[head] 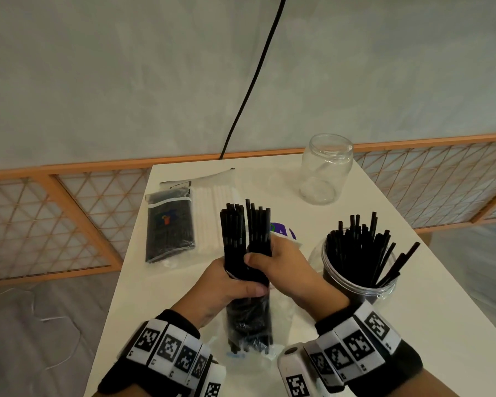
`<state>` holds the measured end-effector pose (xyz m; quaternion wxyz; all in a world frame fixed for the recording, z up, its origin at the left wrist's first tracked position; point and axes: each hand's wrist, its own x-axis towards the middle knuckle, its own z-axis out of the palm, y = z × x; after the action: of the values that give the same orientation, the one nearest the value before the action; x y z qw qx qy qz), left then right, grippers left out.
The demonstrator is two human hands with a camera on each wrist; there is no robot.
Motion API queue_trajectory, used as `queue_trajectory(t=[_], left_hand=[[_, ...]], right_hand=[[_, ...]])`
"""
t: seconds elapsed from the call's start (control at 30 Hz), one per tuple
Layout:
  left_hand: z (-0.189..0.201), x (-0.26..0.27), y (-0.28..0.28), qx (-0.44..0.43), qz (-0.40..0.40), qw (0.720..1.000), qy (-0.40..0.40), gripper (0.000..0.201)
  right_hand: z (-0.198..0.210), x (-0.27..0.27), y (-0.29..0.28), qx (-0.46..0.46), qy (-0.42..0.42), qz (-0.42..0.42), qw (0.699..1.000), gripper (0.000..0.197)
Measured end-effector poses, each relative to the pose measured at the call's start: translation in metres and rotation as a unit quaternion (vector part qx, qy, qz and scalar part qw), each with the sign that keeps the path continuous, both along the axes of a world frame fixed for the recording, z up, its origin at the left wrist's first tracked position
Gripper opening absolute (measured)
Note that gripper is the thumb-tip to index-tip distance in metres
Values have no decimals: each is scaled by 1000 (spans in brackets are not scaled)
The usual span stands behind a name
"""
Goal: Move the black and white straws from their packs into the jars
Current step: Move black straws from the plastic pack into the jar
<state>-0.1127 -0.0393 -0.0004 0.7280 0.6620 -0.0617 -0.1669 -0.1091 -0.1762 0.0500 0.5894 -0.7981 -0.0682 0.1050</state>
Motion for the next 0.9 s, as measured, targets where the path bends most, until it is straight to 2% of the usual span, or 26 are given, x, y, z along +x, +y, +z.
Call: queue_trajectory(t=[0.13,0.27,0.4,0.5,0.7,0.8,0.9], left_hand=[[-4,2,8,0,-30,999,14,55],[-8,2,9,12,-36,999,22,54],[-7,2,6,31,-16,999,18,30],[-7,0,3,31,-11,999,12,26],[-9,-3,-4,15,-11,1000,15,26],[-11,-5,-6,26,-6,1000,14,26],[-11,-6,-7,27,0,999,17,25]], right_hand=[[-3,-1,6,22,15,-53,998,5],[-5,-2,3,39,10,-103,994,10],[-2,-7,-3,102,-20,-172,980,11],[6,-12,-12,130,-43,-213,967,8],[48,-29,-37,189,-152,-279,929,8],[66,-34,-56,168,-222,-311,909,18],[71,-34,-76,150,-253,-340,893,15]])
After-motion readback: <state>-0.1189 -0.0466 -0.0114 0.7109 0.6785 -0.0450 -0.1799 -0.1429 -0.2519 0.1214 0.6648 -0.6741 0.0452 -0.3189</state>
